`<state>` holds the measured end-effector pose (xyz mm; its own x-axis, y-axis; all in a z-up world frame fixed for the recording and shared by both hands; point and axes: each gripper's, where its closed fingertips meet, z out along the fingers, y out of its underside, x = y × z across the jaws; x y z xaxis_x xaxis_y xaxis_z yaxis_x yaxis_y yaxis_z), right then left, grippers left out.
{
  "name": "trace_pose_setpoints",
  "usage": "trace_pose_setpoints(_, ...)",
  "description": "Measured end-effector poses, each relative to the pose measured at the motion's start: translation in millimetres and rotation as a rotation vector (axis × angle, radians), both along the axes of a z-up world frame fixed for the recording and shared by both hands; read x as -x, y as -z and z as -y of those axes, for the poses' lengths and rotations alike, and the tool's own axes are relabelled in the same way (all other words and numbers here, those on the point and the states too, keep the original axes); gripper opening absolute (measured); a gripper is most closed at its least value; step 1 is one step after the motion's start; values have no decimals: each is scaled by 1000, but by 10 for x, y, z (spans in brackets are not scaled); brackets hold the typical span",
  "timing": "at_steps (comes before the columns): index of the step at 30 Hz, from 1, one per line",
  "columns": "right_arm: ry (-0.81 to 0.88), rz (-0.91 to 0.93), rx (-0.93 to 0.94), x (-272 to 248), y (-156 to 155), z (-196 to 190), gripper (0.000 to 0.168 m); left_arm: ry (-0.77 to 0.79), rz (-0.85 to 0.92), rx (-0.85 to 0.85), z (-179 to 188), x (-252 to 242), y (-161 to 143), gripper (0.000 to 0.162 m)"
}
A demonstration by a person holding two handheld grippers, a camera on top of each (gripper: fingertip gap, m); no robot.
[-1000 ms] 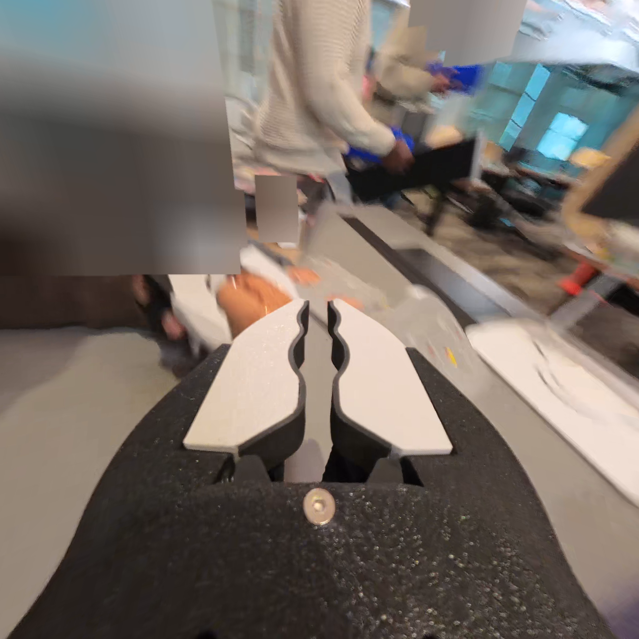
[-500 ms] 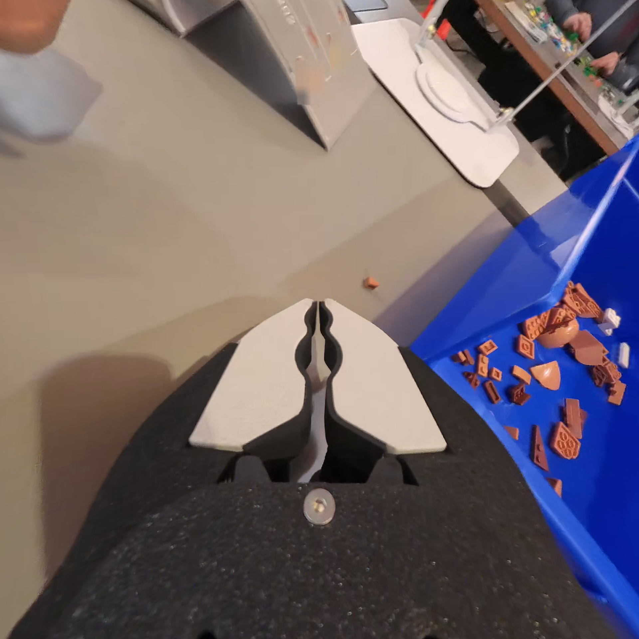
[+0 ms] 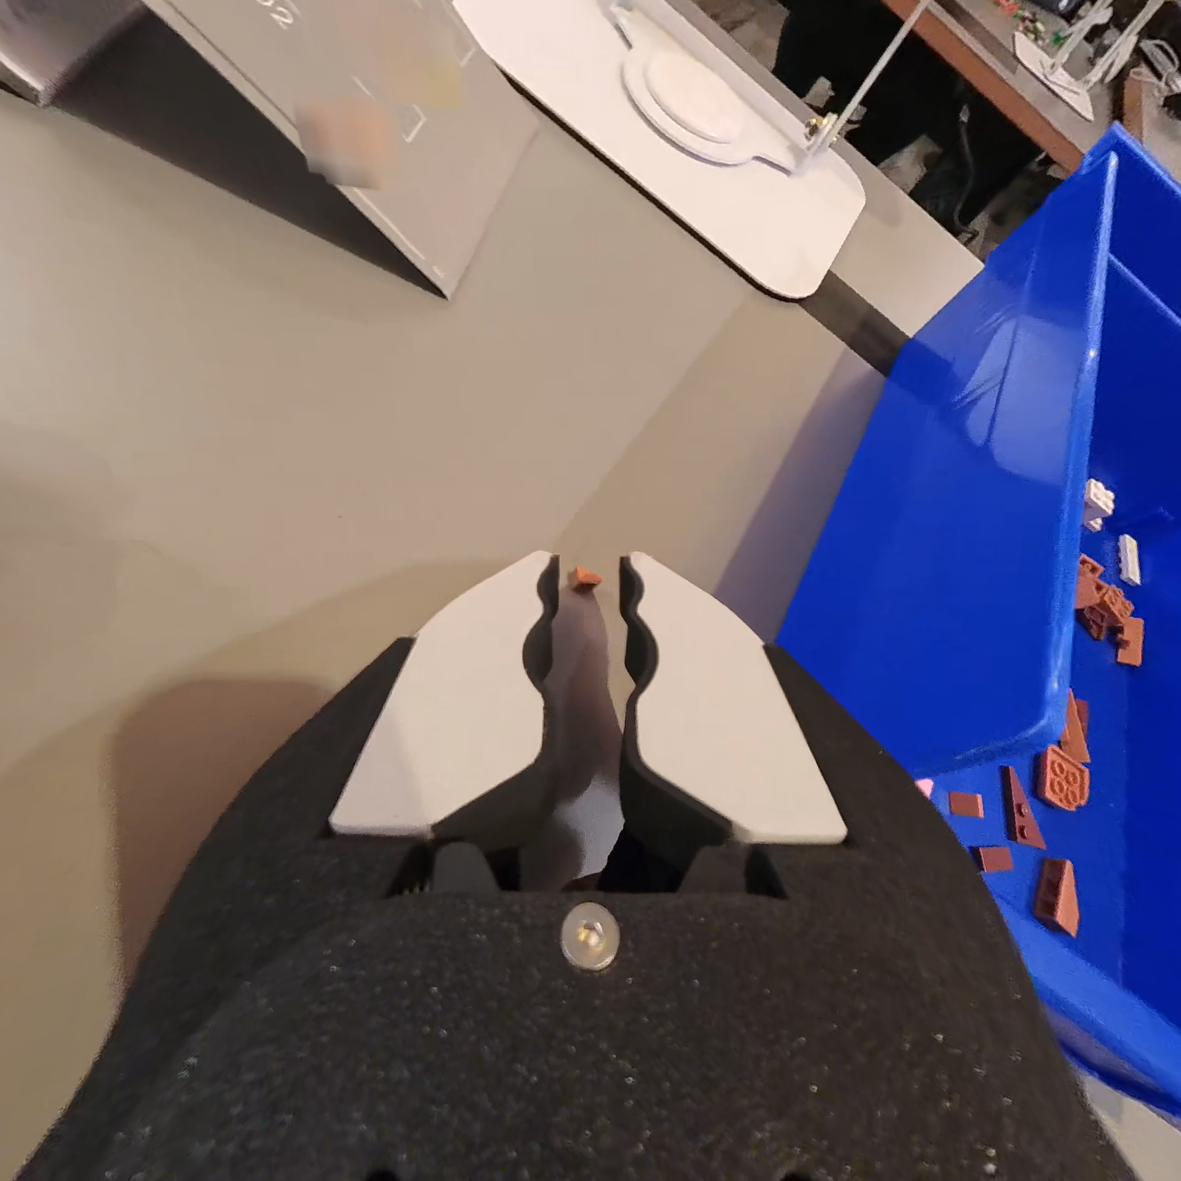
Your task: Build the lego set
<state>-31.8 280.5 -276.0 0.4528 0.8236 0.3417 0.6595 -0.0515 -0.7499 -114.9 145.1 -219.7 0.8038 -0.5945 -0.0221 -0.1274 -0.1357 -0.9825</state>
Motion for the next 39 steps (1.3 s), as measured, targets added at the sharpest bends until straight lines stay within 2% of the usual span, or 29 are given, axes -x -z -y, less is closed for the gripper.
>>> trace_pose_setpoints(2,32,23,1,-20,24,-34,19,8,3,1,6,-24,-3,57)
trace_pose_setpoints(5,68,58,29,-29,86,-71,29,15,6,-1,14,-46,-7,57)
trace_pose_setpoints(8,87,40,88,-19,112,-100,30,20,22,-1,20,-54,-20,57)
trace_pose_setpoints(12,98,14,204,-24,165,-112,24,27,42,-2,23,-64,-38,57)
trace_pose_setpoints(14,101,10,231,-27,179,-120,26,31,57,-6,27,-67,-53,57)
trace_pose_setpoints(21,77,22,245,8,201,-107,13,35,108,-9,19,-35,-97,57)
trace_pose_setpoints(39,19,32,244,56,210,-92,8,39,126,-26,14,-33,-128,57)
